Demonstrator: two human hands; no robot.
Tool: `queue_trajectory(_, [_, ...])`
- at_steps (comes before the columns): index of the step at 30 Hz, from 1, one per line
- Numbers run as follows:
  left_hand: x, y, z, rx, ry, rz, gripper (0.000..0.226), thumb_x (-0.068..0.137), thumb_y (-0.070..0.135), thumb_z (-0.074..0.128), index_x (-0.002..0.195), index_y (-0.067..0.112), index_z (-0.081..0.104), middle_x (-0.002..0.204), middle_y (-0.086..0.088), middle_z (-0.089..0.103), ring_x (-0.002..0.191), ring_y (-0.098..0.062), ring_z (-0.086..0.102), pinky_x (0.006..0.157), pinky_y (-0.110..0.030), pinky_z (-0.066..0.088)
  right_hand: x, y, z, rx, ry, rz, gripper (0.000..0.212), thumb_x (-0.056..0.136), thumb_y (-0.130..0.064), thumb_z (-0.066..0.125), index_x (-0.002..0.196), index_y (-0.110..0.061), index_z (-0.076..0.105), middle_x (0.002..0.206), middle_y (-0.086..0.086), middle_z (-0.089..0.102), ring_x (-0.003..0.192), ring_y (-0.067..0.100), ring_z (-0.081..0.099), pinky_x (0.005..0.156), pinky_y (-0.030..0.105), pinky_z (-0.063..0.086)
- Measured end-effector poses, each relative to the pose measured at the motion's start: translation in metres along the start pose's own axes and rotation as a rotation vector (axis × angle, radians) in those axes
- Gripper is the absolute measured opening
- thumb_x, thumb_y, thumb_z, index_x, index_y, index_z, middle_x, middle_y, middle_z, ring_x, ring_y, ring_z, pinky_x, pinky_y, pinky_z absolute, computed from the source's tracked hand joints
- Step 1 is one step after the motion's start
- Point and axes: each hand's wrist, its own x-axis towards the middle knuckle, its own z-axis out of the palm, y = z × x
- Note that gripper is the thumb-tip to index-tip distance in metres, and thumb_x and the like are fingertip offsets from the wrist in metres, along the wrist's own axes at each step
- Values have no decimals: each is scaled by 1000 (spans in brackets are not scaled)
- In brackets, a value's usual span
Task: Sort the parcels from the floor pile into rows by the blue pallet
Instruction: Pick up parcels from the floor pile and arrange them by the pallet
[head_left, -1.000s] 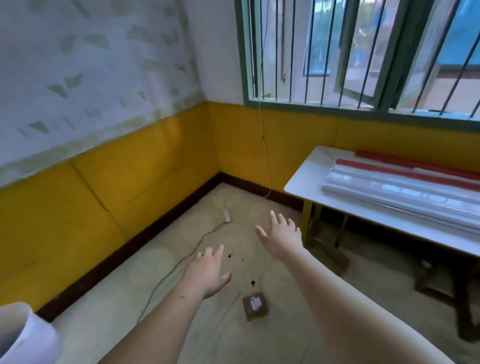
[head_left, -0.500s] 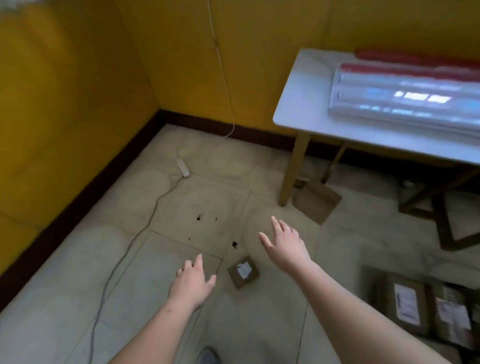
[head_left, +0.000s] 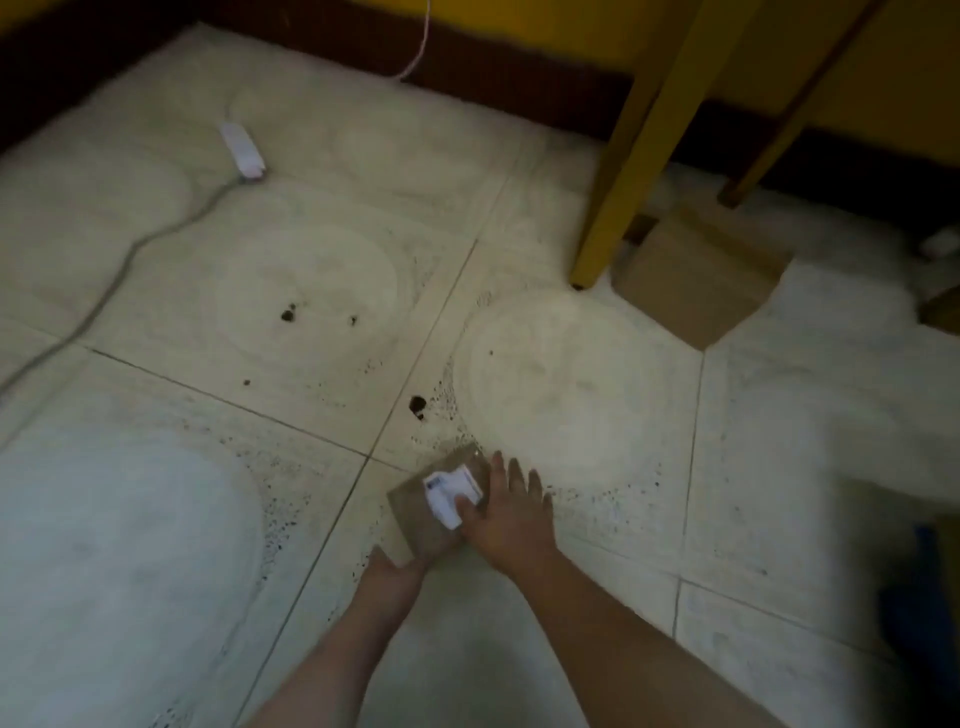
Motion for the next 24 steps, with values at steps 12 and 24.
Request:
queue_trajectory(12, [-135,114,-33,-274,3,21,39,87,30,68,119,13,54,124,-11,58,105,-28,54,87,-38,42,-81,-30,-158,565,-105,240,41,100,-39,39,126,-8,47,131,15,55,119,29,54,83,28,40])
queue_trajectory(24, [-705,368,-112,-229,-23,634,33,88,21,66,112,6,49,105,-12,56,90,-23,50,68,-31,37,-530,-100,-642,906,437,61,32,95,-42,48,109,-12,44,104,9,58,90,25,54,81,35,46])
